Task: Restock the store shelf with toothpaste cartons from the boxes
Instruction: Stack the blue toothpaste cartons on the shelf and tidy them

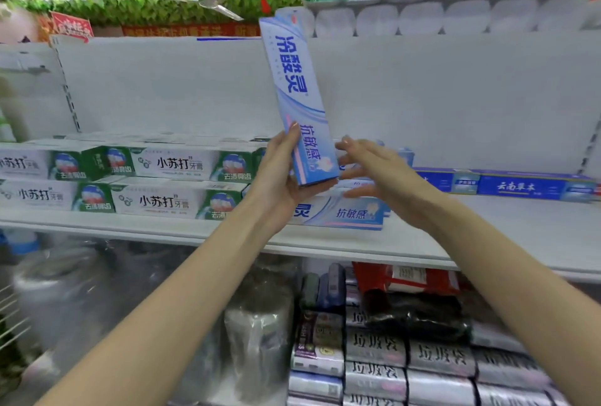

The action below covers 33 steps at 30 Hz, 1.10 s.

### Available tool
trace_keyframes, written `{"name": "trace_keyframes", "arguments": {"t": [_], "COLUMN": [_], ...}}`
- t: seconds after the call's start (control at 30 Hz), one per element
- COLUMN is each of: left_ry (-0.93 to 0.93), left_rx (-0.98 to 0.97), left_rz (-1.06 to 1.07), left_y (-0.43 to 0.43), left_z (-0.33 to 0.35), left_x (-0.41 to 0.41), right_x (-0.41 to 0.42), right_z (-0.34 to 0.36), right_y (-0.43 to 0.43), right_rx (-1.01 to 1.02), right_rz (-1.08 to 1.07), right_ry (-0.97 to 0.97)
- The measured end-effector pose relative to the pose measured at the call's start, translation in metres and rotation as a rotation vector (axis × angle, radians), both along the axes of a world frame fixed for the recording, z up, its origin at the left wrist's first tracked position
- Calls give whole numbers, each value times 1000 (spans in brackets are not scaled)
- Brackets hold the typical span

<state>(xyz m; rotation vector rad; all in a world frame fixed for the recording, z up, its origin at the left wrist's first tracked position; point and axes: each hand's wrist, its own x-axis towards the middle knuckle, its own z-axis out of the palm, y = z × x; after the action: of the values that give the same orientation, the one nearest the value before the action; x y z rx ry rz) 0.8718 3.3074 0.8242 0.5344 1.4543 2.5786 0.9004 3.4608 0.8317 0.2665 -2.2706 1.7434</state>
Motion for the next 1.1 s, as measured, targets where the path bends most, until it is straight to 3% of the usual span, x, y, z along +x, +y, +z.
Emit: {"name": "trace_keyframes", "arguments": {"t": [0.2, 0.33, 0.43, 0.53, 0.63, 0.73, 1.1], "left_ry": [28, 111, 167, 249, 459, 591, 616], "left_rx": [46, -281, -418, -465, -558, -706, -892], "left_rz": [-160, -109, -28, 101, 351, 507, 533], "left_y": [32, 24, 15, 12, 2, -13, -32], "left_z": [-6, -4, -6, -14, -20, -22, -24], "left_x": [17, 17, 15, 12, -3, -19, -54], "right_x": [11, 17, 8, -6, -20, -34, -48], "right_z": [-6, -2, 10, 21, 22, 20, 12], "right_y": [4, 31, 49, 58, 59, 62, 86], "right_rx": [-121, -103, -23, 147, 292, 305, 306], "right_rz": [-82, -56, -164, -115, -26, -41, -54], "right_ry": [45, 60, 85, 84, 46, -11, -78]}}
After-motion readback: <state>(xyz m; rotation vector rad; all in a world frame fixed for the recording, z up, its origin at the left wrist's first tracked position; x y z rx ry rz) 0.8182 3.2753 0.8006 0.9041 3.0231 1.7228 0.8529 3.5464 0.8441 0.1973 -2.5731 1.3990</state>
